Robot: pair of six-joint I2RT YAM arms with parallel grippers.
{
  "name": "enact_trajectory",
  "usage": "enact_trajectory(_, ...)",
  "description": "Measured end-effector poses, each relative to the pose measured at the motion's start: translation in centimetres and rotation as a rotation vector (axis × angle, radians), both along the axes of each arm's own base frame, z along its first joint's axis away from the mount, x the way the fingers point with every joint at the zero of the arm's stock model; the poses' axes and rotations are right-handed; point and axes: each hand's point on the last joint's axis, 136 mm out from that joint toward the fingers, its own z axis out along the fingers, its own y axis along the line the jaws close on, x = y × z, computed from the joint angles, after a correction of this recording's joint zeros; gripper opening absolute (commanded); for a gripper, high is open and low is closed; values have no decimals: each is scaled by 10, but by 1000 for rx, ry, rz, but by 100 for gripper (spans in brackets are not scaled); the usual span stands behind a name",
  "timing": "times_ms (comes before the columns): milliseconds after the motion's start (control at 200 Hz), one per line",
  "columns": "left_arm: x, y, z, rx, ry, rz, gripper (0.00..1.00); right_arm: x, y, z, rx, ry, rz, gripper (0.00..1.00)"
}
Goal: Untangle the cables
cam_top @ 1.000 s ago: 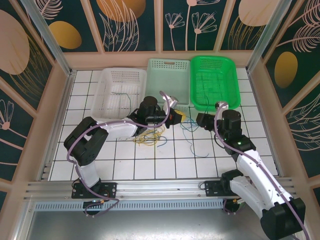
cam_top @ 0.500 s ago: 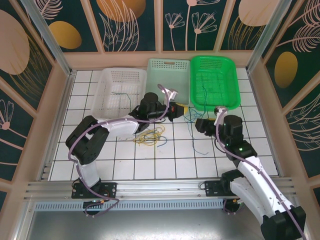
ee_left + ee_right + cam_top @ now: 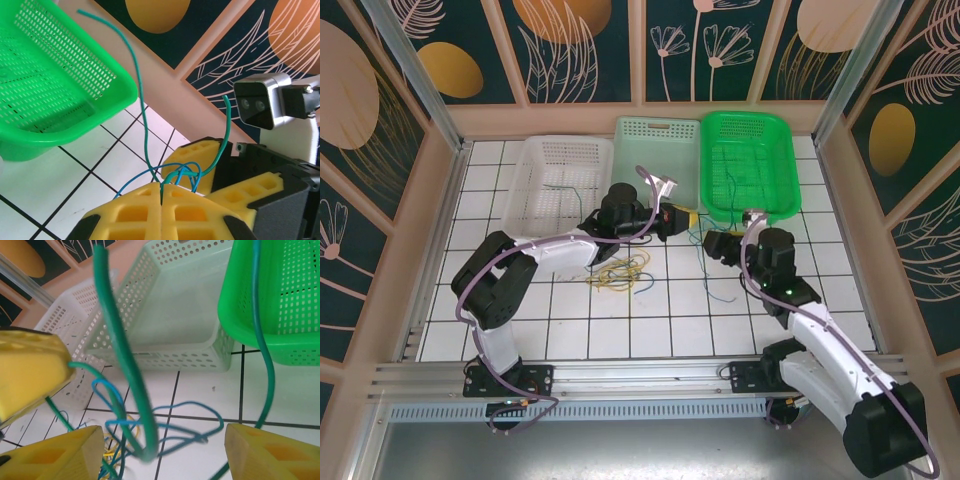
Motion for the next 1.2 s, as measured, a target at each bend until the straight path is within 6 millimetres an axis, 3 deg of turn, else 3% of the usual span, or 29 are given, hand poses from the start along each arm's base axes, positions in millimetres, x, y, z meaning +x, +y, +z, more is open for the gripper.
enact_trajectory(185,-2,-1,4,-19,9,-10,0,10,3,-17,-10,43,-14,48)
enact_trajectory(315,-1,-1,6,-26,7,-9,0,16,2,-21,-29,48,-29,12)
enact_trajectory(390,-1,-1,6,-26,6,-7,0,18,1,-19,-28,43,-41,0)
enact_trajectory(606,4,3,5,1,-13,30,0,19,-15,-22,-86,73,-124,0)
enact_trajectory(731,7,11,17,19,-46,71,0,12,-33,-32,-133,119,-193,0)
enact_trajectory(1031,42,70,62,56,-141,328,0,2,-63,-29,-125,134,-277,0)
enact_trajectory(1196,41,85,68,87,-173,377,0,-2,-73,-35,-129,169,-308,0)
